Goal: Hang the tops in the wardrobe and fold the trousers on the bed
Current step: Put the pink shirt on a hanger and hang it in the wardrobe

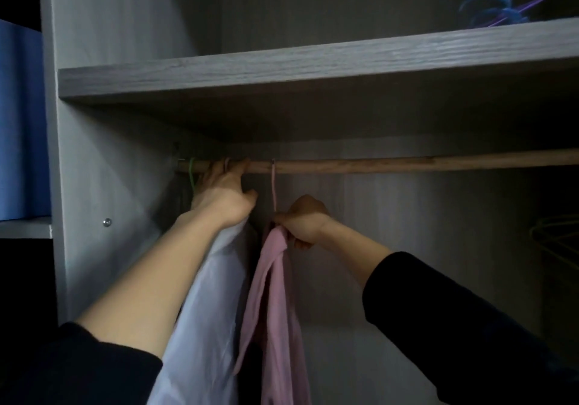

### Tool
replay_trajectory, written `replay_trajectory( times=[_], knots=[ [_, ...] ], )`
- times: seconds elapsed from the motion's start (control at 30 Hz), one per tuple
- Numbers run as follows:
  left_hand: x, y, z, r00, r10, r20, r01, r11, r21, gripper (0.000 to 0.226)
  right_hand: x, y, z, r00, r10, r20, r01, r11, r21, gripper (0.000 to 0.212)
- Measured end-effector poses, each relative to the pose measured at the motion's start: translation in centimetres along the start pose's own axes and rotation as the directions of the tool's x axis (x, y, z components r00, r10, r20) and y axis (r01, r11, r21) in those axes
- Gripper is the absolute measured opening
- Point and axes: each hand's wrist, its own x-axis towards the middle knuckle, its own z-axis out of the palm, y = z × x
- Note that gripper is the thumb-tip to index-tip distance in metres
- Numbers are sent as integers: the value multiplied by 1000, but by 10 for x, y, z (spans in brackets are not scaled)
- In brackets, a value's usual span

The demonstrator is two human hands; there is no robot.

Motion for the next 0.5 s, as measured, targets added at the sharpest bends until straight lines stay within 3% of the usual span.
replay_trajectory(
  times=[0.17,0.33,0.5],
  knots=[
    [-19,41,5,986,40,-162,-42,999,-14,64,-19,29,-39,987,-90,-133,82,994,-68,28],
    [-29,115,16,975,193,-109,-201,978,-58,61,-58,69,-100,953,-126,-277,38,953,-302,30],
    [-40,193,35,950,309,-52,-313,932,-185,56,-109,98,-163,916,-188,-354,-52,821,-569,27]
  ],
)
